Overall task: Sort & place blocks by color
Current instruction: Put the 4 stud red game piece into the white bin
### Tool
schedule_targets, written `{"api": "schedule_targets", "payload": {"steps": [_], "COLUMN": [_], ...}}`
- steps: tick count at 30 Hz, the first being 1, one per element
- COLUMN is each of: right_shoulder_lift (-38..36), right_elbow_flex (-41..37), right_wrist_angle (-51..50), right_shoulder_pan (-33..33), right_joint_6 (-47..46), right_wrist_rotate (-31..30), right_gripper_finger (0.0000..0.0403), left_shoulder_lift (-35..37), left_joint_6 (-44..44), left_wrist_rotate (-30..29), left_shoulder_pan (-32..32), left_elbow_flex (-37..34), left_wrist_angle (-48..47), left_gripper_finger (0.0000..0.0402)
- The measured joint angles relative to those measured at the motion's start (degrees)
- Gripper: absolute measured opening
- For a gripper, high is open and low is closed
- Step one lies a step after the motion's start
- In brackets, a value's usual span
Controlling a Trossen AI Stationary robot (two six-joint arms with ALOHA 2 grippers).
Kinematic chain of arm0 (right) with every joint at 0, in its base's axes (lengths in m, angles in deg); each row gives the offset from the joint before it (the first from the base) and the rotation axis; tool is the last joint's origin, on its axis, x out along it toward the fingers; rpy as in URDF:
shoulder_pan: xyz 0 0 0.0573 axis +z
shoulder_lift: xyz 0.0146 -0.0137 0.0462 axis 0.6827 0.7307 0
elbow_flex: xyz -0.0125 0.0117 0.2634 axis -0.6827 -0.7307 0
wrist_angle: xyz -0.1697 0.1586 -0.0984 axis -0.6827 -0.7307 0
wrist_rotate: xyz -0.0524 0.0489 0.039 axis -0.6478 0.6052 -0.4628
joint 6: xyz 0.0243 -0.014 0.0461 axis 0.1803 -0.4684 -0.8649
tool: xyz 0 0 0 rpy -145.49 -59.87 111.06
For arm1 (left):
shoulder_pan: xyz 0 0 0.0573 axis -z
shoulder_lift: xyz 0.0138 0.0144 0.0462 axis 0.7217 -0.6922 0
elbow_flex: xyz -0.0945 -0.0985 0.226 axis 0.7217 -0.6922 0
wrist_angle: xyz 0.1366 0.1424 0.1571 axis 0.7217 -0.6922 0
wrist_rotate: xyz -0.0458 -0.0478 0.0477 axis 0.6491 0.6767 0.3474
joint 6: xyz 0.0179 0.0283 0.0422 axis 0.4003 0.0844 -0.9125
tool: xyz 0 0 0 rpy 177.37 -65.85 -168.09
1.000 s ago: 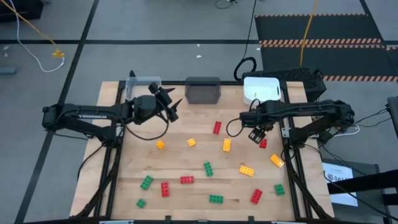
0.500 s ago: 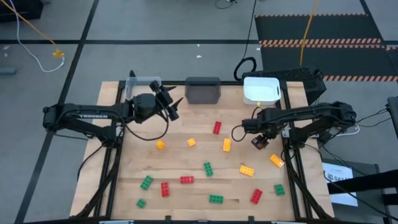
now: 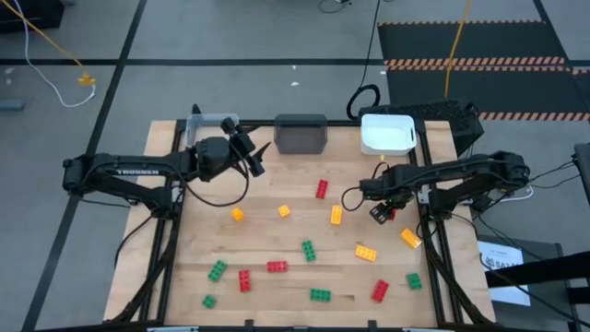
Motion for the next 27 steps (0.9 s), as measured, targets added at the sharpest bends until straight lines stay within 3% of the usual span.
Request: {"api": "schedule_targets", "payload": {"steps": [15, 27], "right_shoulder_lift": [0.0, -0.13], "right_elbow_flex": [-2.72, -9.51], "right_wrist_angle": [5.07, 11.74], "right_shoulder_pan": [-0.03, -0.07], "right_joint_6": [-3.93, -4.98], "right_wrist_rotate": [1.3, 2.89], "right_gripper_finger": [0.0245, 0.0245], "left_shoulder_lift": [0.0, -0.01], "left_joint_6": [1.51, 1.66], "left_wrist_rotate": [-0.04, -0.07], "left_shoulder_pan": [0.0, 0.0], "left_elbow_flex": [0.0, 0.0], "left_wrist_angle": [-1.3, -1.66], "left_gripper_finger": [0.0269, 0.0269]}}
